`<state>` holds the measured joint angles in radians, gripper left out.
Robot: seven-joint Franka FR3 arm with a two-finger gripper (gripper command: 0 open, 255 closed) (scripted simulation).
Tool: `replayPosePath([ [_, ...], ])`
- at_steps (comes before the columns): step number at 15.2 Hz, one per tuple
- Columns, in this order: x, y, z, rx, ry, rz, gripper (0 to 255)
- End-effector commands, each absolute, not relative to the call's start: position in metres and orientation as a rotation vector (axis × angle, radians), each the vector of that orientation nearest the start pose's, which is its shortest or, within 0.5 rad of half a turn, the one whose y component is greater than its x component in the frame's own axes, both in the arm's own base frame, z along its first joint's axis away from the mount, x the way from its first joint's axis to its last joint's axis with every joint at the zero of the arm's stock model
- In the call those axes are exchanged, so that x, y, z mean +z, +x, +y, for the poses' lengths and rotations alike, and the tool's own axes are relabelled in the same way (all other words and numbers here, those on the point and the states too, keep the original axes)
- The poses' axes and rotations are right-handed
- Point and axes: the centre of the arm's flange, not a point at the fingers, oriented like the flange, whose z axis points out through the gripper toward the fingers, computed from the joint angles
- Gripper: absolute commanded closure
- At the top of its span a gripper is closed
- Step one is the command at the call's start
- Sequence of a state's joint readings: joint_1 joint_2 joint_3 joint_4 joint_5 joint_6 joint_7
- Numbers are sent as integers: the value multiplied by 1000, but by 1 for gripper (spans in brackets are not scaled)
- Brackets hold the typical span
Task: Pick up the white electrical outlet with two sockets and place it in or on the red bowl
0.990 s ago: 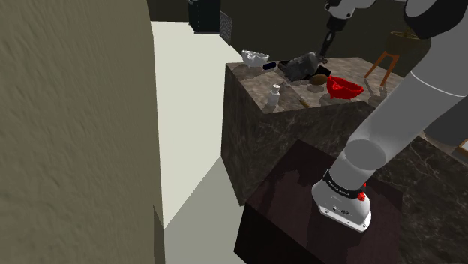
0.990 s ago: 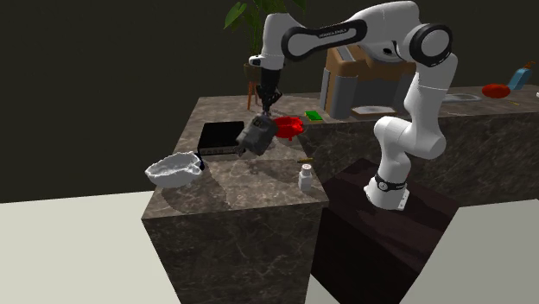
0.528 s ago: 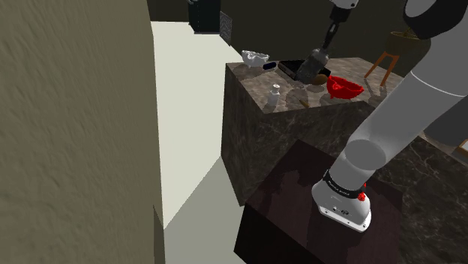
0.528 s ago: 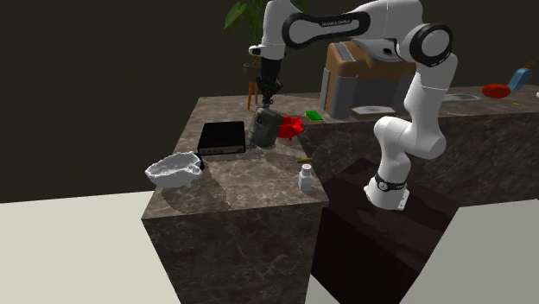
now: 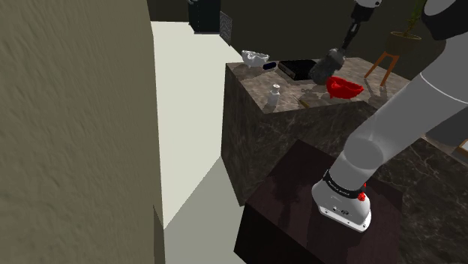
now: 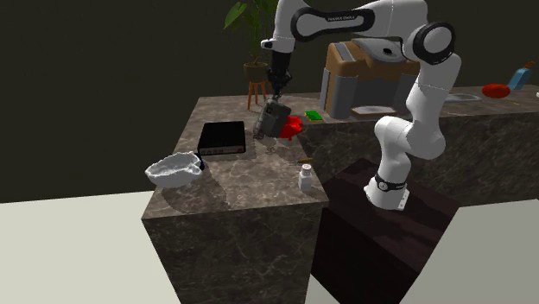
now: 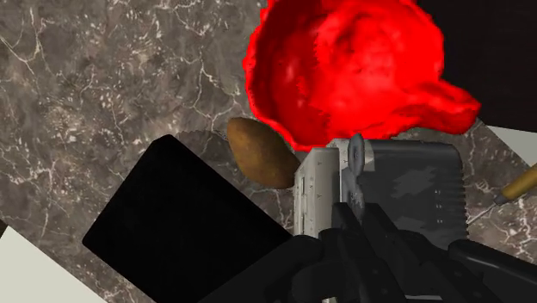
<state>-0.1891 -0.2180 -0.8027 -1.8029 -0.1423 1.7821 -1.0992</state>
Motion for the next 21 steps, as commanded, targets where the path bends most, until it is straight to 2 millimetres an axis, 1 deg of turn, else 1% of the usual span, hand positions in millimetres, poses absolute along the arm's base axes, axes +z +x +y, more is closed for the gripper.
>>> replayPosePath([
  [1,616,223,-473,-131,-3240,-211,255],
  [11,627,98,-514,-131,-3240,-211,255],
  [12,627,91,-517,-131,-3240,-211,255],
  [21,580,91,-517,-131,-3240,-211,255],
])
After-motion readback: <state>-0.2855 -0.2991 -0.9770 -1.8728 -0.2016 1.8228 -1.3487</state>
